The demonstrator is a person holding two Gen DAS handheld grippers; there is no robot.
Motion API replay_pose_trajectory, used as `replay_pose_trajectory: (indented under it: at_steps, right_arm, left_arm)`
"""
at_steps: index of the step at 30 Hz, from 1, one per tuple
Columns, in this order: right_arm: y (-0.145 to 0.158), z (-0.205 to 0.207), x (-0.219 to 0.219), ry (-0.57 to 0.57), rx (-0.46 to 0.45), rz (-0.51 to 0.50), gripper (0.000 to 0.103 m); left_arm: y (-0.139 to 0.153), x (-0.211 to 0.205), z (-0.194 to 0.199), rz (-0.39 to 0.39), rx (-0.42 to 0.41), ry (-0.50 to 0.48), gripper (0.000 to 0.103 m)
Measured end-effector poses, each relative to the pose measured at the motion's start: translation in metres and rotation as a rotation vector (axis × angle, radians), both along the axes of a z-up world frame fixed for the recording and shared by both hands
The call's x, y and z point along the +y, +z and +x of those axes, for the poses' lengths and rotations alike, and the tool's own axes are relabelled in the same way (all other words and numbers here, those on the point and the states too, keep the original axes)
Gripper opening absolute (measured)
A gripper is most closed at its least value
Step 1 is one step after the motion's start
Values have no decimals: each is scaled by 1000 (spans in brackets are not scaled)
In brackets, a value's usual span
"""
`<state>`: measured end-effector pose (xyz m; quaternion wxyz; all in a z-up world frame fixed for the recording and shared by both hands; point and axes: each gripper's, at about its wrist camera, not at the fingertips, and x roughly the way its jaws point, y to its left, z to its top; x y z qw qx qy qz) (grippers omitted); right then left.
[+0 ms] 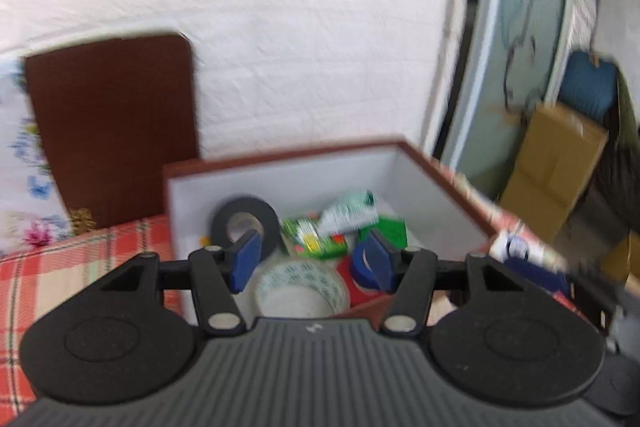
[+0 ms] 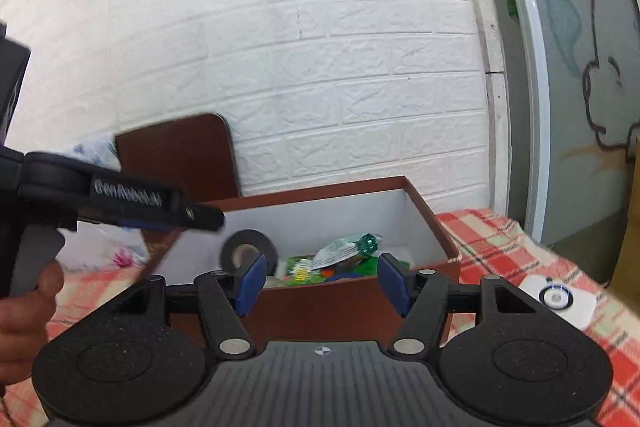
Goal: Organize objects
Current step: 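Grasp the bag of cotton swabs with the left tool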
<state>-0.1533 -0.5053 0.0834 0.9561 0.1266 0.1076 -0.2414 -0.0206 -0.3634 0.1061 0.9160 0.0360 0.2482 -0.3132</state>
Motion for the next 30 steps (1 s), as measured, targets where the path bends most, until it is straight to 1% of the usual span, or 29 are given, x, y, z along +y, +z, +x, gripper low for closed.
replay_pose_trajectory:
  at_steps: [1, 3, 5, 7, 8, 10, 12, 13, 16, 18, 19, 20, 21, 22, 23, 24, 25, 26, 28, 30]
  right_arm:
    - [1, -9, 3, 12, -14, 27, 65]
    - [1, -22, 8, 46, -24, 86, 66]
    - [-2, -36, 15, 84, -28, 147, 66]
    - [-6, -49, 26, 120, -16, 179, 66]
    - [-10, -54, 32, 143, 4, 180, 66]
    - [-19, -64, 49, 179, 69, 161, 69]
    - [-32, -72, 65, 191, 150, 130, 69]
    - [-40, -76, 73, 187, 184, 136, 69]
    - [-61, -87, 86, 206, 225, 246, 69]
    - [-73, -88, 93, 199, 265, 281, 69]
    - [-78, -86, 96, 198, 287, 299, 69]
    - [-84, -84, 96, 204, 300, 328, 68]
    - [-87, -83, 97, 212, 292, 346, 61]
    - [-88, -81, 98, 232, 283, 350, 36]
    - [-88, -76, 98, 262, 285, 356, 29]
    - [-86, -72, 99, 263, 283, 348, 29]
    - [-85, -65, 100, 270, 291, 334, 29]
    - [-84, -56, 99, 282, 295, 321, 28]
    - [-78, -36, 100, 312, 304, 269, 24]
    - [-75, -9, 99, 334, 314, 204, 22]
  left_arm:
    - [9, 12, -3, -24, -12, 15, 60]
    - [26, 37, -7, -41, -27, 33, 61]
    - [35, 59, -13, -32, -35, 34, 61]
    - [32, 80, -22, -6, -3, 11, 62]
    - [26, 89, -26, 9, 33, -15, 62]
    - [5, 101, -38, 41, 114, -60, 62]
    - [-24, 107, -51, 65, 204, -103, 62]
    - [-40, 108, -57, 70, 262, -125, 62]
    - [-86, 106, -77, 50, 417, -208, 62]
    - [-105, 100, -88, 34, 488, -245, 64]
    - [-112, 96, -93, 24, 520, -272, 68]
    - [-118, 91, -97, 25, 539, -297, 68]
    - [-124, 85, -100, 44, 545, -309, 68]
    - [-131, 80, -104, 74, 546, -315, 67]
    - [-135, 79, -107, 71, 529, -318, 64]
    - [-135, 79, -107, 55, 518, -326, 58]
    - [-134, 79, -102, 32, 534, -333, 38]
    - [-132, 82, -96, 6, 553, -327, 33]
    - [-128, 89, -84, -5, 540, -270, 33]
    - [-123, 96, -66, -20, 531, -201, 29]
